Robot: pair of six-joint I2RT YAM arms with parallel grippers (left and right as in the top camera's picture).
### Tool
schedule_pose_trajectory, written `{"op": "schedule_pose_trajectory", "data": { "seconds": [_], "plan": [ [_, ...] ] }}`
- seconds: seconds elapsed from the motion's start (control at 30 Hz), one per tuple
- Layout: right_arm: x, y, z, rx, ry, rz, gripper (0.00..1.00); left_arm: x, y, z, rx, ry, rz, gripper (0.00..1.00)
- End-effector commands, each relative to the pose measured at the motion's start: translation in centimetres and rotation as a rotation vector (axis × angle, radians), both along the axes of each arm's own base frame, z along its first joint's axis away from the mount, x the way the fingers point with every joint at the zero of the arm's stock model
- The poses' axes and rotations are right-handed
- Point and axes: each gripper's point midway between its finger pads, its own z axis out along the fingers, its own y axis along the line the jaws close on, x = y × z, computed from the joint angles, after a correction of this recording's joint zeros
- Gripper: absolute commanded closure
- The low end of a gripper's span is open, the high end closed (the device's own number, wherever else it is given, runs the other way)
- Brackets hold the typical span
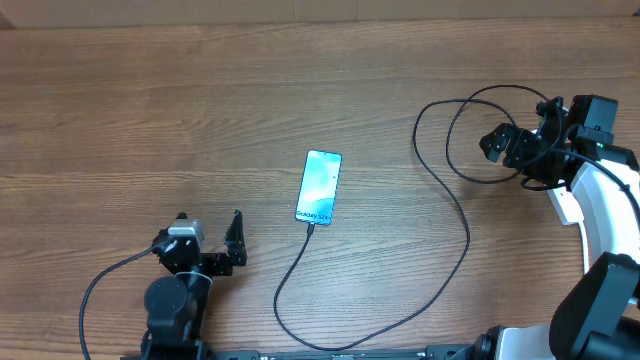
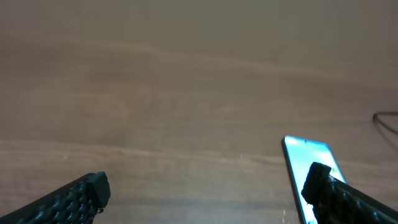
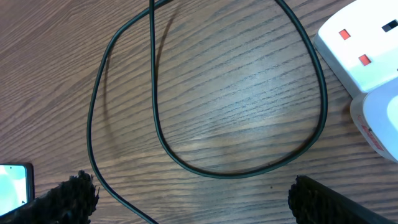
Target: Plug charger to phone and switch on socket
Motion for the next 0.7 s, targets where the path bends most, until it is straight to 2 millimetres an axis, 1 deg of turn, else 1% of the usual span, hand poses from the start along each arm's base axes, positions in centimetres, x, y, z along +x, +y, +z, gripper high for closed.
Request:
{"op": "schedule_pose_trajectory", "data": {
  "seconds": [0.0,0.13,0.67],
  "plan": [
    [0.4,-0.2,0.6,-0.014,-0.018,0.003,0.00,-0.1,0.5,1.2,0.038,-0.058,0.015,0.00],
    [0.4,-0.2,0.6,-0.014,-0.018,0.003,0.00,-0.4,0.5,3.0,0.067,-0.139,0.013,0.00],
    [0.4,-0.2,0.6,-0.014,-0.018,0.003,0.00,-0.4,0.4,2.9,0.072,-0.138,0.008,0.01]
  ]
}}
